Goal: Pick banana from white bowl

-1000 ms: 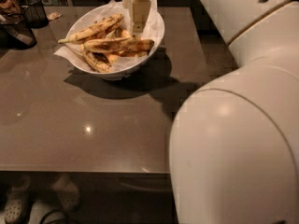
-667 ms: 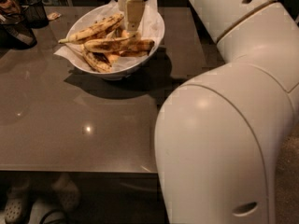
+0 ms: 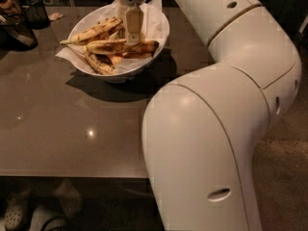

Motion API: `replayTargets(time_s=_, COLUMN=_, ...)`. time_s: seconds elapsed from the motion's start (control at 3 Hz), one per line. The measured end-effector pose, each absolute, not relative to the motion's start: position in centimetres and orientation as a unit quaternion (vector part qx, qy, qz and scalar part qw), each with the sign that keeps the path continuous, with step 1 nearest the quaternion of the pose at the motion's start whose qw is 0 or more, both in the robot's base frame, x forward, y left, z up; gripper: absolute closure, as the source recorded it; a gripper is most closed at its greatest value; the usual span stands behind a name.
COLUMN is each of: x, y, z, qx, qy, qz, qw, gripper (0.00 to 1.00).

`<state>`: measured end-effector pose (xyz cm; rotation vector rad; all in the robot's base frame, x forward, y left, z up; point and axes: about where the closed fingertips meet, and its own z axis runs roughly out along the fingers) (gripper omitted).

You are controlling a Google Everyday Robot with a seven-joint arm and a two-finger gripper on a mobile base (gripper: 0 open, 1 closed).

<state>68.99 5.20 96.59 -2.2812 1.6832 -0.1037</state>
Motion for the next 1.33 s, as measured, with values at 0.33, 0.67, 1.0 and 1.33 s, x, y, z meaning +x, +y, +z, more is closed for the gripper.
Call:
replayTargets(time_s=0.33, x=69.1, y=5.5, z=94.8, qx=-0.798, qy=0.587, qz=-0.029, qw=0.134, gripper=0.35)
replayTargets(time_s=0.67, x=69.1, y=5.5, z=93.2, qx=-0.798, qy=0.59, qz=-0.019, qw=0.118, gripper=0.37)
replayTargets(time_s=1.0, x=69.2, y=5.3, z=92.3, qx=-0.797, qy=0.594, qz=-0.013, qw=0.108, gripper=0.36)
replayTargets(time_s=1.33, x=69.1, y=4.7, z=91.7, qx=-0.796, qy=0.597, qz=-0.015, qw=0.097, gripper=0.55)
